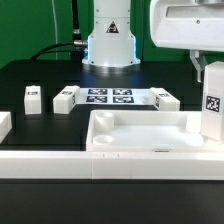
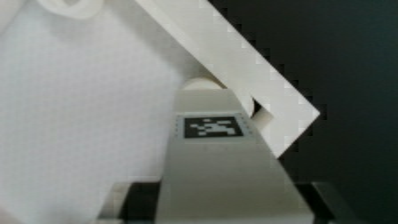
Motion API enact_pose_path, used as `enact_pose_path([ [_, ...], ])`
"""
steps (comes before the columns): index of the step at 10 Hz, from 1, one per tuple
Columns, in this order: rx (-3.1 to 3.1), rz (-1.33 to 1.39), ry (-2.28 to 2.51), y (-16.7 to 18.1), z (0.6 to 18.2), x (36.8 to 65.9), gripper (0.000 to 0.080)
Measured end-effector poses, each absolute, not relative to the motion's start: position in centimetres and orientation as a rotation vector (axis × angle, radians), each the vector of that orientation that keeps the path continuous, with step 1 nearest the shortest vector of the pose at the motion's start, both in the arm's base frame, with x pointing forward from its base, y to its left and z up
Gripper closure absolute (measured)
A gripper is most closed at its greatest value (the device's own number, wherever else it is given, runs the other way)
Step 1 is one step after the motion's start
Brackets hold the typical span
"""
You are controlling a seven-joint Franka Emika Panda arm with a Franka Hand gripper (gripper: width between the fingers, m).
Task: Assemble desk
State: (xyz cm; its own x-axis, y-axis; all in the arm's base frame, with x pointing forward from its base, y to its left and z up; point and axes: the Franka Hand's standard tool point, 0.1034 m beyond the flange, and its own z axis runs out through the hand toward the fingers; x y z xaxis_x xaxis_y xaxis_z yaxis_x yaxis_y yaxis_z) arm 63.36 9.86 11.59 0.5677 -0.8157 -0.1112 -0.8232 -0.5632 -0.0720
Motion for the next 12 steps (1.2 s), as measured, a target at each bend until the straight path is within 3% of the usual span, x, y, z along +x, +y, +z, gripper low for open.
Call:
enact_pose_path([
  [7,-1.982,0.169,2.130,12.5,11.3,62.8,0.0506],
  [8,-2.019,0.163,2.092,12.5,11.3,62.8,0.0428],
  [9,-2.078,0.166,2.040,12.4,11.3,62.7,0.0294],
  [10,-2.204,0.218,1.939,12.3,11.4,62.4,0.0294],
  [11,-2.297,0.206,1.821,12.3,11.7,63.0,0.0170],
  [12,-2.357,0.186,1.733,12.3,11.5,63.0,0.0155],
])
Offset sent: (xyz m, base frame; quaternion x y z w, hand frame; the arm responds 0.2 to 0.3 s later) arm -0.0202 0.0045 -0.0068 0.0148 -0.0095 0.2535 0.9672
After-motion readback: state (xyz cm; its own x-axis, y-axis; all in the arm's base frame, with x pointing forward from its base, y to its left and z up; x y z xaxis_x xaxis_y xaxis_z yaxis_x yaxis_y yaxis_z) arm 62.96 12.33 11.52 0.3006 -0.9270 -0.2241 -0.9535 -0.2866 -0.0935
